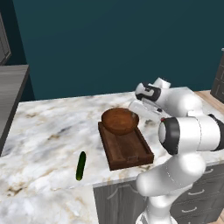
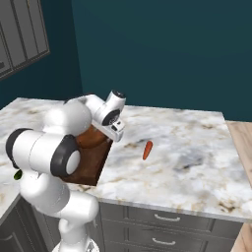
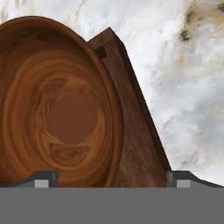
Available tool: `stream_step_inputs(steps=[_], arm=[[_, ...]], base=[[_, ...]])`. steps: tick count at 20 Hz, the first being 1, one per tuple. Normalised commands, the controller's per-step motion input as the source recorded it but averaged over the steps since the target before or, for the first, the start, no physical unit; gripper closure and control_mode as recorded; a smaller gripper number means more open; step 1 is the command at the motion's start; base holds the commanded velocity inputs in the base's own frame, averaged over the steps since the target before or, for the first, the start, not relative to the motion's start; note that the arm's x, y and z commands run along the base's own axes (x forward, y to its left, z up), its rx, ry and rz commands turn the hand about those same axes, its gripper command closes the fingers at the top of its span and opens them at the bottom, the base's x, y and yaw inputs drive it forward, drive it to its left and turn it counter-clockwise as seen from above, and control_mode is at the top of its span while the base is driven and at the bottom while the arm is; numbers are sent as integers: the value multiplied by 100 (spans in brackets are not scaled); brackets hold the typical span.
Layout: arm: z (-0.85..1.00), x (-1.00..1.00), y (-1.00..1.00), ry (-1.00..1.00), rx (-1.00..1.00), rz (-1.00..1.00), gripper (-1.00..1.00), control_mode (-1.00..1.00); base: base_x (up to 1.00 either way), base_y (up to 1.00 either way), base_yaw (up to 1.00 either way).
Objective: Place the two vegetables and bowl onto the tray for setting up a vegetable dip station.
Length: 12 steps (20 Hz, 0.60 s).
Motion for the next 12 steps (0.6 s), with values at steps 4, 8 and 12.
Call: stream_step_inputs(steps=[4, 8, 12], arm=[[38, -30, -15, 0, 0, 0, -100, -100], [35, -30, -19, 0, 0, 2, -100, -100], [33, -33, -25, 0, 0, 6, -100, -100]], base=[[0, 0, 0], [0, 0, 0], [0, 0, 0]])
